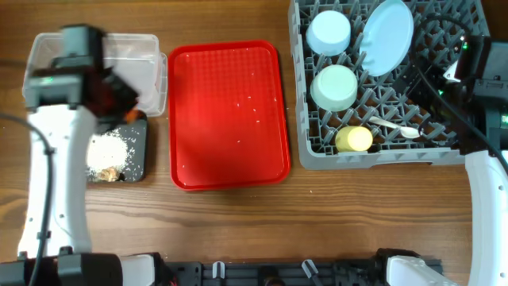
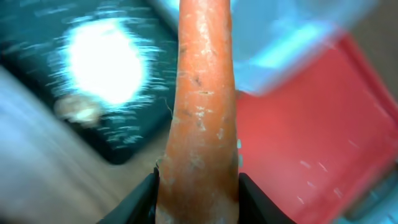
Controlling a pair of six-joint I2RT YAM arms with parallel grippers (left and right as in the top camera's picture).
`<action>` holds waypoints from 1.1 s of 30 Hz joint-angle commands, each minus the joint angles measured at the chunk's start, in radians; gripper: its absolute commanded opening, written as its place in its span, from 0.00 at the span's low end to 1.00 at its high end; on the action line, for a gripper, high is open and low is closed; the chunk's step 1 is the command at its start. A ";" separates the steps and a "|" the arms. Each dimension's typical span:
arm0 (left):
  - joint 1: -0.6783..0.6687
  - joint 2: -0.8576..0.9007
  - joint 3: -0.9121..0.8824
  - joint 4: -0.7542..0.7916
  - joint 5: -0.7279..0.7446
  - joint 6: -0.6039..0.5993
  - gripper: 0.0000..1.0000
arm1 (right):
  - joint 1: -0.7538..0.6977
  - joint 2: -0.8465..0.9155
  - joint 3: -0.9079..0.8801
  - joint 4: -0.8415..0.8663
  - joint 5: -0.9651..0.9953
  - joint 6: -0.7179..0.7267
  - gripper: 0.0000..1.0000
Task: Sort waste into correct bins and load items into the dishwasher rack
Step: 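Drop the carrot onto the black tray with the left gripper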
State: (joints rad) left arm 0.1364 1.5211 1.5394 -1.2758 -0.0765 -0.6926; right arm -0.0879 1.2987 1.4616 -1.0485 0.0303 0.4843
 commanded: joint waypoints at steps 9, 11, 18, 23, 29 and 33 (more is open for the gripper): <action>0.271 0.007 -0.609 0.539 -0.012 -0.075 0.58 | 0.002 0.011 0.012 0.008 -0.001 -0.011 1.00; 0.270 0.007 -0.632 0.586 -0.011 -0.074 0.64 | 0.003 0.013 0.012 0.007 -0.005 -0.011 1.00; 0.270 -0.014 -0.532 0.538 0.030 -0.066 0.70 | 0.003 0.014 0.012 0.035 -0.036 -0.017 1.00; 0.270 -0.130 -0.183 0.199 0.147 0.113 0.91 | 0.002 -0.041 0.100 0.048 -0.226 -0.252 1.00; 0.270 -0.231 -0.156 0.193 0.158 0.102 1.00 | 0.002 -0.272 0.298 -0.300 -0.225 -0.301 1.00; 0.270 -0.230 -0.156 0.194 0.158 0.102 1.00 | 0.003 -0.422 0.298 -0.311 -0.204 -0.299 1.00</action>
State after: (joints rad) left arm 0.4107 1.2888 1.3785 -1.0824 0.0685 -0.6094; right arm -0.0879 0.9306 1.7565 -1.3563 -0.1825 0.2050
